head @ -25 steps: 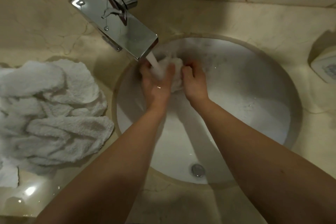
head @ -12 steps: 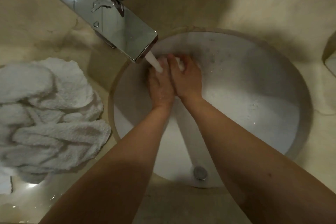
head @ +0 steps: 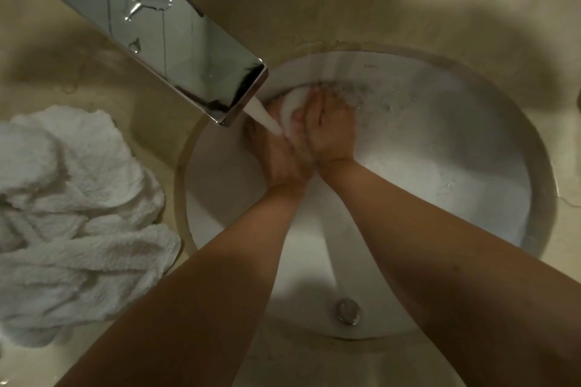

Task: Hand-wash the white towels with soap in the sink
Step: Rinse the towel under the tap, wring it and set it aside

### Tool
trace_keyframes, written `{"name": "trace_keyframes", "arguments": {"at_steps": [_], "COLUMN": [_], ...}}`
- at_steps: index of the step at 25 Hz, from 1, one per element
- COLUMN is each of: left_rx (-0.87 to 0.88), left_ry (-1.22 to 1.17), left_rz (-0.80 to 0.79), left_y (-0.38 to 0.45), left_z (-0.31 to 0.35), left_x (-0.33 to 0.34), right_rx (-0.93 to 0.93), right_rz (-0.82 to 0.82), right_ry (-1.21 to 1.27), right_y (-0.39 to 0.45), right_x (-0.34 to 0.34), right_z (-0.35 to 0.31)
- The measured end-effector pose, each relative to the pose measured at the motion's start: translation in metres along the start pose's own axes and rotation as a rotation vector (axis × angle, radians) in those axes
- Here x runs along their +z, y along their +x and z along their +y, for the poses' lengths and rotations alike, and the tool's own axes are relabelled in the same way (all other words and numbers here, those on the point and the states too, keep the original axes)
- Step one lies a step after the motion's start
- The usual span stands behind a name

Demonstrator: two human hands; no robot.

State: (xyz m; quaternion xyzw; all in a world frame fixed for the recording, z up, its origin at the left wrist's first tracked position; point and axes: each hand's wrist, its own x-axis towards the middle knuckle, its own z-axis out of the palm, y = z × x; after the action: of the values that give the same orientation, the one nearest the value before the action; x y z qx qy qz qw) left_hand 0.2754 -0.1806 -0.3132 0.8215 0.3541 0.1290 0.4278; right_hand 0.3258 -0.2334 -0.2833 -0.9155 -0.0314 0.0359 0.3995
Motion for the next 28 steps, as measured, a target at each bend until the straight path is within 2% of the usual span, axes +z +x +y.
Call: {"name": "trace_keyframes", "arguments": {"at_steps": [2,4,6,8,10,12,14,16,19,21,23,26,28], "left_rx": [0.089,0.190,0.272,0.307,0.274,0.121,-0.093,-0.300,-0.661,-0.758,-0.690,-0.466,-0.367], "left_ry": [0.141,0.305,0.373,0.324,0.256,0.300,0.318,0.162,-0.134,-0.322,-0.430,-0.469,-0.492], "left_rz": [0.146,0.209,0.201,0.162,0.087,0.070,0.182,0.227,0.055,-0.081,-0.068,0.077,0.062], "left_y": [0.003,0.006,0.005,0.007,0.009,-0.003,-0.022,-0.032,-0.010,0.003,0.004,-0.001,-0.005], "left_z": [0.001,0.007,0.009,0.008,0.005,0.009,0.022,0.038,0.053,0.052,0.058,0.064,0.064], "left_x": [0.003,0.001,-0.003,-0.005,-0.007,-0.014,-0.019,-0.022,-0.028,-0.032,-0.041,-0.049,-0.056], "right_rx": [0.010,0.042,0.028,0.078,0.169,0.278,0.334,0.305,0.373,0.414,0.428,0.371,0.331], "right_rz": [0.023,-0.018,-0.016,0.003,-0.079,-0.112,-0.095,-0.163,-0.214,-0.180,-0.147,-0.131,-0.161], "right_ry": [-0.021,-0.037,-0.025,0.060,0.064,0.081,0.074,-0.004,0.091,0.207,0.330,0.495,0.552], "right_y": [0.002,0.003,0.001,-0.001,-0.002,-0.006,-0.011,-0.018,-0.021,-0.022,-0.023,-0.029,-0.032], "right_x": [-0.001,0.000,0.001,-0.002,-0.005,-0.009,-0.015,-0.018,-0.027,-0.036,-0.043,-0.050,-0.048], "right_z": [-0.001,0.000,0.001,-0.005,-0.007,-0.008,-0.010,-0.012,-0.016,-0.018,-0.021,-0.025,-0.021]}}
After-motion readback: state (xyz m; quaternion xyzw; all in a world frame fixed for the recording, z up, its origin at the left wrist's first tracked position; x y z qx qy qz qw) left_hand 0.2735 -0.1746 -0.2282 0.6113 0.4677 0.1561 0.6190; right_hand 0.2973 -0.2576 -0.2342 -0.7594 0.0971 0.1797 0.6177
